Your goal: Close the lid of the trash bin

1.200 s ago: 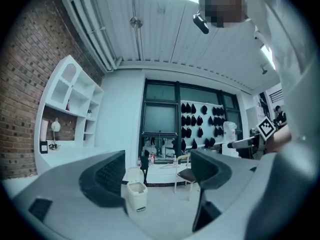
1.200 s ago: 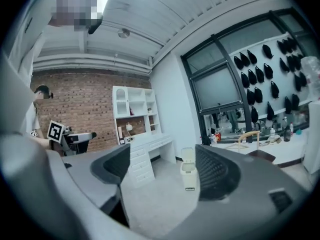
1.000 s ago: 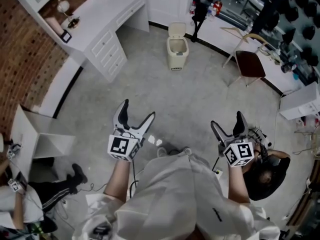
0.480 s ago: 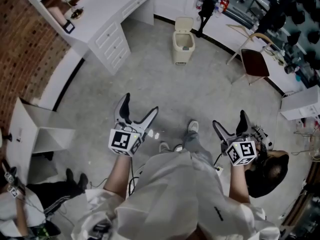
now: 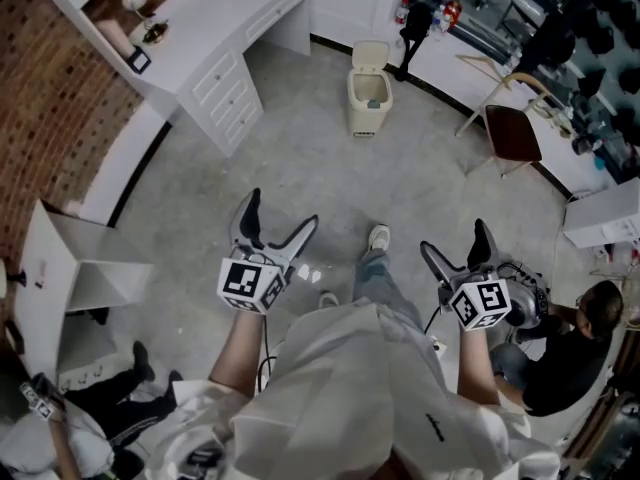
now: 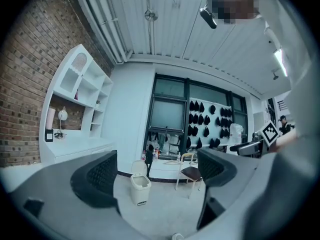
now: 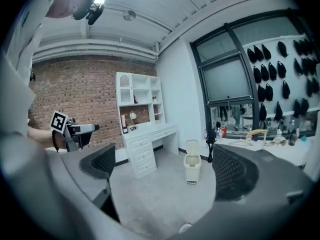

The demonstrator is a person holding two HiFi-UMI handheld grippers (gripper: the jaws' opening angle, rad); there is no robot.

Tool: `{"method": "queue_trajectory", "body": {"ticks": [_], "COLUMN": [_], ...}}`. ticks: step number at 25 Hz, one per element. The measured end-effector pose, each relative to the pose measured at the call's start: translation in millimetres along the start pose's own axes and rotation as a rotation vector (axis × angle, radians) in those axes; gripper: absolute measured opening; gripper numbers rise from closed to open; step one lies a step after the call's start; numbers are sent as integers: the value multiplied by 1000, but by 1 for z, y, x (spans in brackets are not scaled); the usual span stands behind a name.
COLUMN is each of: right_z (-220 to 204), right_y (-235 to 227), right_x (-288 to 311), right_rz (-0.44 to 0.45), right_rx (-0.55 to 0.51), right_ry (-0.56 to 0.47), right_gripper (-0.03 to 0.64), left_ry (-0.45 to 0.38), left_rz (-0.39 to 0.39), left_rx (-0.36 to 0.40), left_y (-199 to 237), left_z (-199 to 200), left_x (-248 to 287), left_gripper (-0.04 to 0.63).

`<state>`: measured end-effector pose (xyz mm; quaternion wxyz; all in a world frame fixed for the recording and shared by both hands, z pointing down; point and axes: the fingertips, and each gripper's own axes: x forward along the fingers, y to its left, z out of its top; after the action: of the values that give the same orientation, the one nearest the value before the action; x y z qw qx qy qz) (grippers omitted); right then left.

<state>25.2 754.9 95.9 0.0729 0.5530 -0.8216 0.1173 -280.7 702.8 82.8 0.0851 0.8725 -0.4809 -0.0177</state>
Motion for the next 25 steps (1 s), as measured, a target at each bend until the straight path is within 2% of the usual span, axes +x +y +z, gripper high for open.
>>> {"method": "queue_trajectory", "body": {"ticks": [8, 12, 21, 25], "right_z": [4, 7, 46, 58], "right_y": [-39, -72, -160, -194], "right_x": [48, 82, 149, 171], "right_rz": [39, 59, 123, 155], "right_rx": [24, 45, 55, 63], "right_ry": [-14, -9, -18, -24], "right_gripper": [589, 589, 589, 588], "left_ry": [17, 24, 25, 22], "left_rz": [5, 12, 37, 50], "left_rx": [26, 31, 23, 46], "left_y": [2, 5, 5, 2], "left_z": [-1, 3, 23, 31], "left_x": [60, 108, 229, 271], "left_gripper": [474, 474, 472, 472]}}
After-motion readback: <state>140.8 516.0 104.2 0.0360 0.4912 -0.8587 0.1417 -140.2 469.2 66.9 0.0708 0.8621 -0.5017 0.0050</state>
